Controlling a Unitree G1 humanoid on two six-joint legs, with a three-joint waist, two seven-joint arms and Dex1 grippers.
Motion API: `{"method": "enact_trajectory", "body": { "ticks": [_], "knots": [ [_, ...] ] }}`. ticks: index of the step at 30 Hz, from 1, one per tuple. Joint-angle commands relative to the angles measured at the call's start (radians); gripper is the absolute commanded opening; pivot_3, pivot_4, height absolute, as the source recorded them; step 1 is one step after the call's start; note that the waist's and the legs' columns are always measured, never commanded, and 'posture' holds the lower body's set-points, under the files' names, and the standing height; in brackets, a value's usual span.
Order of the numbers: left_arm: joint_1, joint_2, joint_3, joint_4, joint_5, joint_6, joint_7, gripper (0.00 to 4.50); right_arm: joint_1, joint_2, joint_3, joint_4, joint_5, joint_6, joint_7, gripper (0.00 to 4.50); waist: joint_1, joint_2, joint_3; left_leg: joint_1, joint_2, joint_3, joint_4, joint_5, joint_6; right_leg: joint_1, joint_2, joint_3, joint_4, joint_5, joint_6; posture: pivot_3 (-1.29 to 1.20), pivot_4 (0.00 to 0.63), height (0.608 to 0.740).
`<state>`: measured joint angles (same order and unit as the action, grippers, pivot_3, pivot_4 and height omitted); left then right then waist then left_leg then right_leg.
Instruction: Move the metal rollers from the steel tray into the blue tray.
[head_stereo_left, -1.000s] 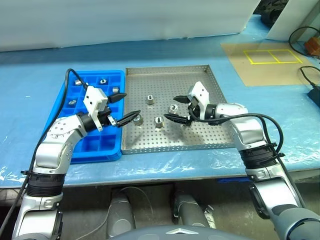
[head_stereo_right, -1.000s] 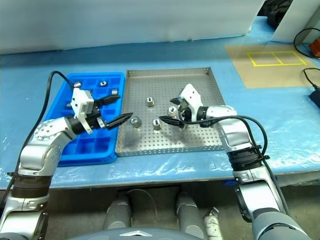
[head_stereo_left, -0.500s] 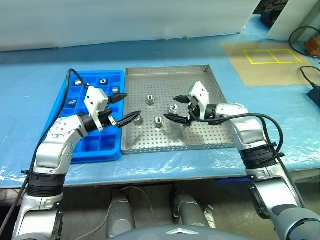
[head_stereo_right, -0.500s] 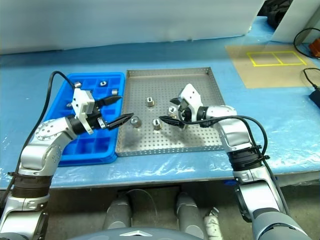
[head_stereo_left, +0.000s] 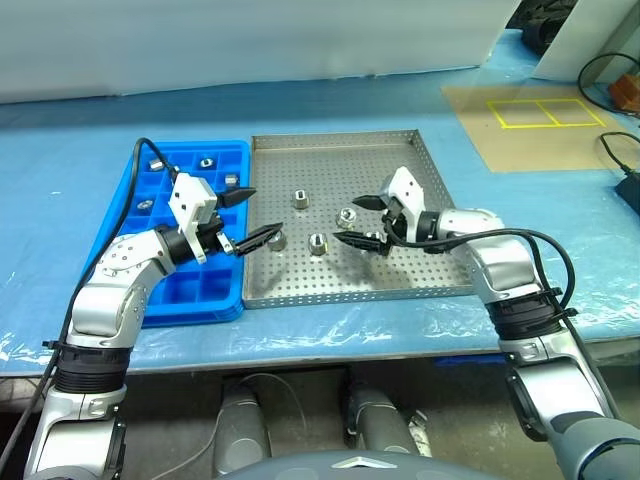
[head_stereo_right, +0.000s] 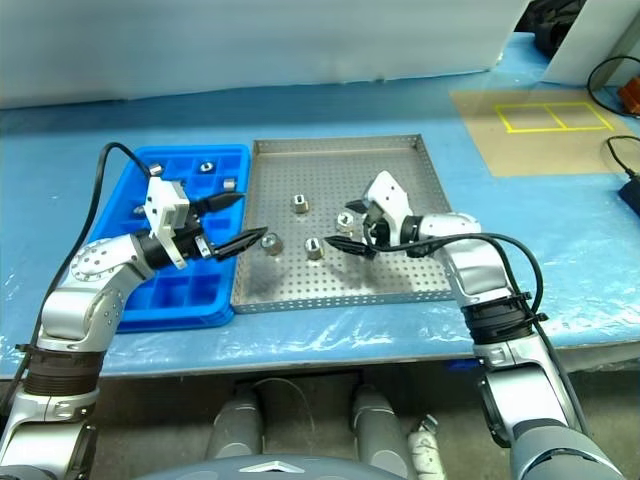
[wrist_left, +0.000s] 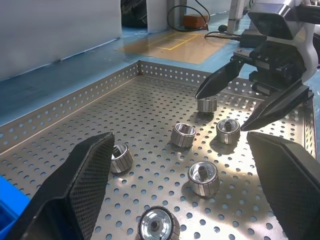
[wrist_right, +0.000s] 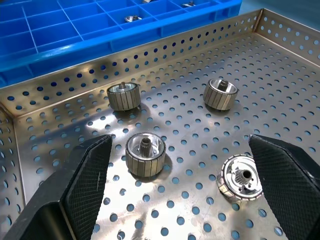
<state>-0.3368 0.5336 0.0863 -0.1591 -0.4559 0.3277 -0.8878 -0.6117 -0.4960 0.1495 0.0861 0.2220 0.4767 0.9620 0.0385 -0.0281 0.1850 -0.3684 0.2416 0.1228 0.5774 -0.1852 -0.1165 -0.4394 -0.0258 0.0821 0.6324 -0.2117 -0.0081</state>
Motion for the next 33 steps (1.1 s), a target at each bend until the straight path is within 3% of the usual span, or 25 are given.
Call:
{"method": "enact_trajectory", "body": {
  "ticks": [1,11,19,26,33],
  "knots": [
    [-0.016,-0.002,-0.005,-0.014,-0.012,-0.009,-0.007,4.46,0.007,-0.024,-0.013,-0.036,0.002,-0.018,0.008,4.50,0.000,0.000,0.000,0.000,0.000,0.000,0.000,0.000,0.000,0.000,0.000,0.000,0.000,0.000,0.000,-0.14,0.150,0.740],
    [-0.104,-0.086,-0.155,0.086,0.048,-0.065,-0.072,4.46,0.023,-0.082,-0.052,-0.080,0.026,0.011,0.020,4.50,0.004,0.000,0.000,0.000,0.000,0.000,0.000,0.000,0.000,0.001,-0.001,0.000,0.000,0.000,0.000,-0.17,0.150,0.740],
    [-0.359,-0.233,-0.271,0.504,0.147,-0.202,-0.195,4.46,0.124,-0.145,-0.135,-0.201,0.048,0.069,-0.040,4.50,-0.004,0.002,-0.001,0.001,-0.002,0.001,0.000,0.001,0.004,0.002,-0.001,0.002,-0.002,0.001,0.001,-0.32,0.150,0.740],
    [-0.509,-0.215,-0.277,0.878,0.259,-0.345,-0.266,4.46,0.263,-0.130,-0.181,-0.360,0.078,0.145,-0.133,4.50,-0.049,0.006,-0.003,0.003,-0.002,0.001,-0.001,-0.001,0.008,0.011,0.001,0.004,-0.013,0.004,0.004,-0.42,0.150,0.740],
    [-0.528,-0.193,-0.274,0.981,0.298,-0.398,-0.379,4.46,0.322,-0.119,-0.198,-0.418,0.098,0.167,-0.199,4.50,-0.054,0.007,-0.004,0.004,-0.002,0.001,-0.001,-0.002,0.010,0.015,0.001,0.004,-0.017,0.005,0.004,-0.46,0.150,0.740]
  ]
}}
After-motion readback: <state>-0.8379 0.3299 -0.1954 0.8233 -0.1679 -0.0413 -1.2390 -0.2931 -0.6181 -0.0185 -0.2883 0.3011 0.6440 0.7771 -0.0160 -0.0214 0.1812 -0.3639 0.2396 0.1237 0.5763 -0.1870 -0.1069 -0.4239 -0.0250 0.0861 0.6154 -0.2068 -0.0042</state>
